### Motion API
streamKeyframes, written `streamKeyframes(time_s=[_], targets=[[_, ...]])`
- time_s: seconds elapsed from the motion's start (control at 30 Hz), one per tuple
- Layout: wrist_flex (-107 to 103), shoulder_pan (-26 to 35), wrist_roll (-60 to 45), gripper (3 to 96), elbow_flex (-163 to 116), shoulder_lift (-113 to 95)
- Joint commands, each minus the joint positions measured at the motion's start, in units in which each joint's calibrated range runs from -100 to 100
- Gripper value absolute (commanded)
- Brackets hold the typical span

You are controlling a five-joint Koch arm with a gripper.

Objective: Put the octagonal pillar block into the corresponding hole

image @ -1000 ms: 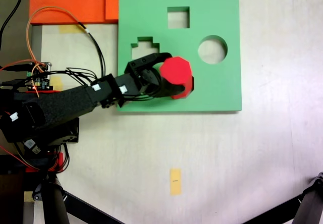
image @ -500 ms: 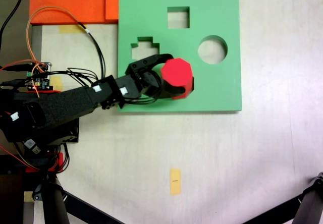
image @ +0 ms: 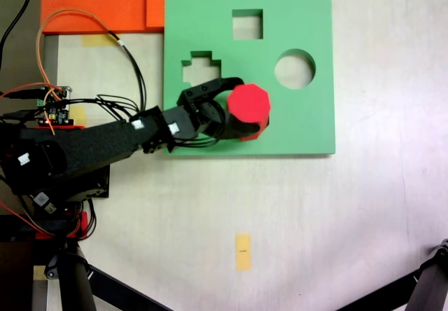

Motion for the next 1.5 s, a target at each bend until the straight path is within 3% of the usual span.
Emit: streamKeyframes(time_s=[0.03,0.7,1.0,1.33,1.5], targets=[[5.5,-0.3,-0.5,47.0,1.5,0.9],[10.2,2.0,-0.5,47.0,2.6,8.4],[14.7,1.3,-0.2,53.4,-5.5,3.8],[18.7,0.6,0.7,53.8,-7.6,6.2],[20.7,0.3,1.8,65.7,-8.0,8.3]])
